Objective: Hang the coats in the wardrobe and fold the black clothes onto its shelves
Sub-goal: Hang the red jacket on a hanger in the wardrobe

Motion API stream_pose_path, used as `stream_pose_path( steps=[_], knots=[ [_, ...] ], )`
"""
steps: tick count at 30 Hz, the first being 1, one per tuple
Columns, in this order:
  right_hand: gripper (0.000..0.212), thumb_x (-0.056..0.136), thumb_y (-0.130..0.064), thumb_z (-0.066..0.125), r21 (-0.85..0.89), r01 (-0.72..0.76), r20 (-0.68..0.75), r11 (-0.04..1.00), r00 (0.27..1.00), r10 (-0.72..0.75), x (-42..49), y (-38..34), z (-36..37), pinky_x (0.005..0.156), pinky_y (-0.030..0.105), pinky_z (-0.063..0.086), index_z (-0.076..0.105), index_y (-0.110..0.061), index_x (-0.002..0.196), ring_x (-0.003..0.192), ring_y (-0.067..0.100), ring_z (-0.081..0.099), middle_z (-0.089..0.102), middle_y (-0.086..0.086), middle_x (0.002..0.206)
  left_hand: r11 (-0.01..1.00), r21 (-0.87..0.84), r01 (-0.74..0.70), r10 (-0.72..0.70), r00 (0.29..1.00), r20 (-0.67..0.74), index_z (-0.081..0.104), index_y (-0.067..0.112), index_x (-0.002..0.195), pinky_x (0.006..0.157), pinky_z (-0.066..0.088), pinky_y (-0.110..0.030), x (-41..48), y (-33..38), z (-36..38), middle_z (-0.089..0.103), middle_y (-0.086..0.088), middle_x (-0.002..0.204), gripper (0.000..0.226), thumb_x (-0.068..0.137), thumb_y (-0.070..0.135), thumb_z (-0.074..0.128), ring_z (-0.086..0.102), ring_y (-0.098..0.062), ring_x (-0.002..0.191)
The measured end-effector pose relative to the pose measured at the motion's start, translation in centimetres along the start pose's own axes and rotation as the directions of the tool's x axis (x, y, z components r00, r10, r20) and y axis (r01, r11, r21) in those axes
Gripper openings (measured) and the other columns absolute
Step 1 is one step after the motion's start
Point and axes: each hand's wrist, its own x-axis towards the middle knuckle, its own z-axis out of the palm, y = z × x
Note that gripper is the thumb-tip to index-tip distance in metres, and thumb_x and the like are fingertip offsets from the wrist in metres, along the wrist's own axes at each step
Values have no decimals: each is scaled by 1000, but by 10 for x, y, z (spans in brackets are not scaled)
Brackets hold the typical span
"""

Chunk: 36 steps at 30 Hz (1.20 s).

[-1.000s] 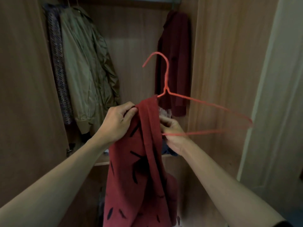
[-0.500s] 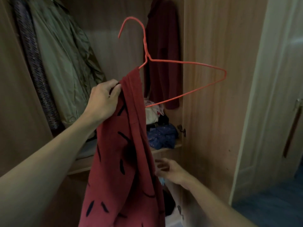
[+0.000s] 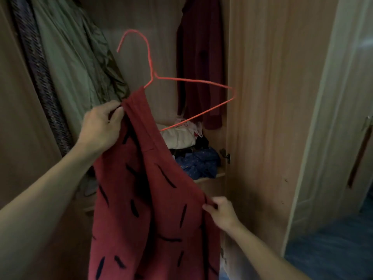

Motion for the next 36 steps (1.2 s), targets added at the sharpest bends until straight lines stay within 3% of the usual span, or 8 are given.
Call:
stream_pose_path(
  steps=[4,9,13,17,21,23,29,36],
  knots=[
    [10,90,-14,67,-48,105,-270,993,956,-114,11,-30,-51,78,21,53,76,-18,90,78,4,68,73,-10,84,980,194,-36,37,999,-5,69,10,110,79,48,-47,-5,-13,-27,71,-21,104,31,95,28,47,65,-43,97],
    [14,84,-1,68,-236,261,-557,936,753,-350,29,-68,-105,75,2,38,75,-10,92,78,10,63,69,-3,85,903,427,-53,28,998,65,70,19,113,73,53,-55,-13,-16,-33,73,-21,98,23,95,28,58,66,-51,86],
    [16,82,1,68,-315,327,-652,891,608,-453,42,-96,-138,75,10,39,75,-8,92,76,14,63,69,2,83,834,542,-107,15,985,170,69,29,111,65,54,-47,-20,-10,-30,73,-17,89,23,92,36,57,68,-44,77],
    [16,84,-1,65,-348,353,-678,869,545,-493,54,-125,-163,77,12,40,75,-9,93,79,14,62,72,5,88,890,418,-182,72,961,266,68,35,109,68,57,-44,-24,-10,-21,76,-4,95,26,95,45,48,71,-35,84],
    [22,84,0,63,-338,346,-613,875,624,-484,65,-152,-179,74,-1,35,77,-15,93,81,10,61,72,0,92,985,117,-127,90,956,278,69,31,107,76,52,-37,-28,-8,-9,74,12,103,36,91,49,43,70,-19,96],
    [26,84,1,62,-360,367,-497,858,702,-509,69,-164,-184,76,6,39,77,-18,93,84,12,64,71,-2,91,997,1,-82,79,968,240,71,27,103,79,47,-34,-31,-4,-1,73,14,100,24,93,38,52,69,-12,95],
    [32,85,9,54,-463,471,-110,750,810,-577,62,-181,-183,86,27,48,75,-15,85,87,17,65,68,1,90,999,33,42,-48,982,183,73,27,102,79,50,-37,-42,5,21,75,7,102,14,94,28,61,70,-23,97],
    [26,84,2,55,-424,462,42,779,869,-493,60,-166,-166,82,31,51,73,-18,80,83,7,67,73,-4,83,988,21,150,-151,982,112,71,34,105,76,52,-43,-58,13,36,75,2,99,17,94,34,59,69,-32,90]
  ],
)
